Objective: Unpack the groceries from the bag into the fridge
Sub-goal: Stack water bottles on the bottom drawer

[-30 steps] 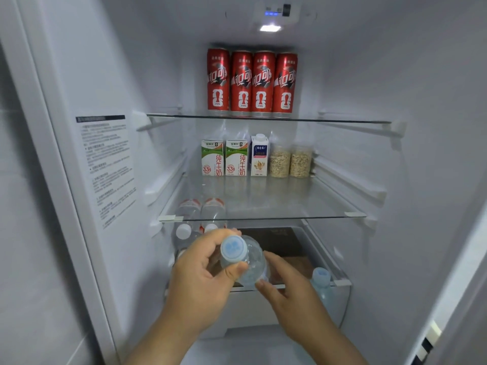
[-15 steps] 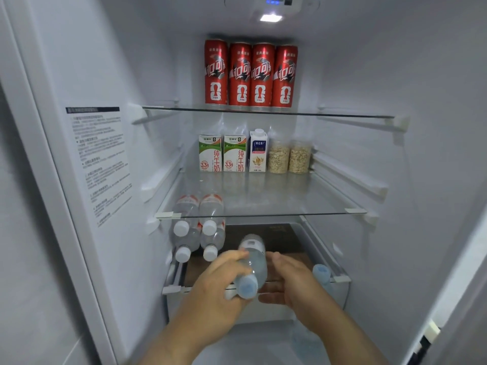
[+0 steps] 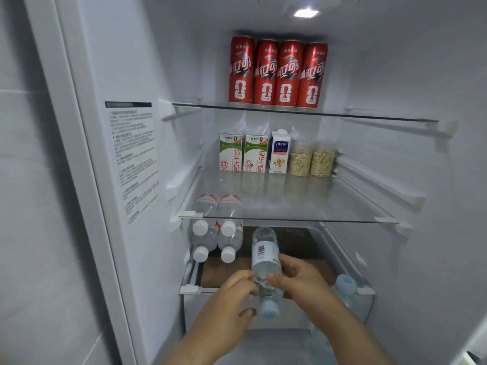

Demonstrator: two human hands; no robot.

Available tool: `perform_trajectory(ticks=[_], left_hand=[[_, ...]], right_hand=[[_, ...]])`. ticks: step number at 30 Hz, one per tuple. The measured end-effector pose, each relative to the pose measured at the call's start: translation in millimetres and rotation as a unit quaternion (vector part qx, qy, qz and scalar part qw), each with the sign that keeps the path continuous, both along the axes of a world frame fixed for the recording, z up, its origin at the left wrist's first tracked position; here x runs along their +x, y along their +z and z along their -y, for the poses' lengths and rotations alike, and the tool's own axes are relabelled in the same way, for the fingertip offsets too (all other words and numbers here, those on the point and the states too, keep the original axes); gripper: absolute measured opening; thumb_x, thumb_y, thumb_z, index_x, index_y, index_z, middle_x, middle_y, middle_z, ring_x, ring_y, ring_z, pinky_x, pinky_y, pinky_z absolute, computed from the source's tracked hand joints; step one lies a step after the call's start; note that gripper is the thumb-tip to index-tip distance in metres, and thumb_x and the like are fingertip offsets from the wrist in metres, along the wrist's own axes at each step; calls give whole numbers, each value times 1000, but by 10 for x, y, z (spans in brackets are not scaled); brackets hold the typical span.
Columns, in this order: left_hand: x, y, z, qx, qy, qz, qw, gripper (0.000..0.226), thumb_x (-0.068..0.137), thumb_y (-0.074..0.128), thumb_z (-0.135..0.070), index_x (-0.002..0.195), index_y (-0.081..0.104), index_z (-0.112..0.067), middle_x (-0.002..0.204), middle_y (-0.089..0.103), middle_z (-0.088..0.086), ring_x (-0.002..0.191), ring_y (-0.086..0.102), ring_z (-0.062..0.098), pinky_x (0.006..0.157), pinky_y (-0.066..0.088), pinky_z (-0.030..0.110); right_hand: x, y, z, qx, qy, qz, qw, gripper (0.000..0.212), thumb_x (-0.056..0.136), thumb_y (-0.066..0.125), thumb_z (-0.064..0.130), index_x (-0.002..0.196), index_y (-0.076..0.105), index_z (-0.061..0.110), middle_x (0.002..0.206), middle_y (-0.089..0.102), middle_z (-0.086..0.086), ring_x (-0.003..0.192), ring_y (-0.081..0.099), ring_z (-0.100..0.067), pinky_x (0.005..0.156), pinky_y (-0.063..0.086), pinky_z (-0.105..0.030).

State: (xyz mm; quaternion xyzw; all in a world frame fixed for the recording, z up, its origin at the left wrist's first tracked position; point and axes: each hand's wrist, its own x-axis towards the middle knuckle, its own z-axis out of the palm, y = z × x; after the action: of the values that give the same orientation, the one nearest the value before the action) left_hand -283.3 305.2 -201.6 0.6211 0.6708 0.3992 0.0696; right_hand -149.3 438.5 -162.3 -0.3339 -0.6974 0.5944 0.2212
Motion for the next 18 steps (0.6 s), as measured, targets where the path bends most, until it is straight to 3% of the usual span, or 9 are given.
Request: perform_trajectory(ticks=[4,6,9,12,15,18], left_hand=[[-282,-93,13,22,106,-50,993,6,83,59,-35,88,56,-32,101,52,-27,101,51,-2,85,46,21],[-329,-124,-30,10,160,-96,982,21,79,53,-50,88,57,-31,93,54,-21,94,52,4,79,47,26],[-336,-187,-61,-9,203,-118,972,42,73,49,-67,94,62,-33,95,57,-20,95,50,4,82,45,24],[-380,-279,-100,9,213,-105,971,48,70,50,-71,97,68,-35,96,61,-21,95,54,4,83,47,26],[-405,-292,-142,4,225,-91,970,52,67,49,-73,96,70,-36,97,64,-21,95,55,2,84,47,25],[-397,-290,-153,1,224,-88,971,54,67,49,-73,103,70,-38,102,65,-23,97,54,1,86,47,24]], right_hand=[[-101,10,-57,83,-36,52,995,38,85,74,28,122,63,32,110,71,12,102,66,-8,93,55,-38],[-152,-6,-73,113,-52,56,991,43,89,70,29,131,59,28,120,66,9,106,63,-9,90,54,-31],[-210,-5,-78,143,-61,64,986,44,96,61,28,139,52,25,133,59,2,113,59,-12,84,48,-22],[-270,15,-93,158,-44,81,983,48,97,59,28,143,48,23,138,57,2,116,58,-12,87,45,-20],[-345,64,-127,152,-14,89,984,49,94,64,25,141,50,22,128,60,8,103,58,-5,76,43,-13],[-457,100,-180,162,10,110,981,42,96,60,28,137,53,26,128,62,7,104,58,-6,84,44,-22]])
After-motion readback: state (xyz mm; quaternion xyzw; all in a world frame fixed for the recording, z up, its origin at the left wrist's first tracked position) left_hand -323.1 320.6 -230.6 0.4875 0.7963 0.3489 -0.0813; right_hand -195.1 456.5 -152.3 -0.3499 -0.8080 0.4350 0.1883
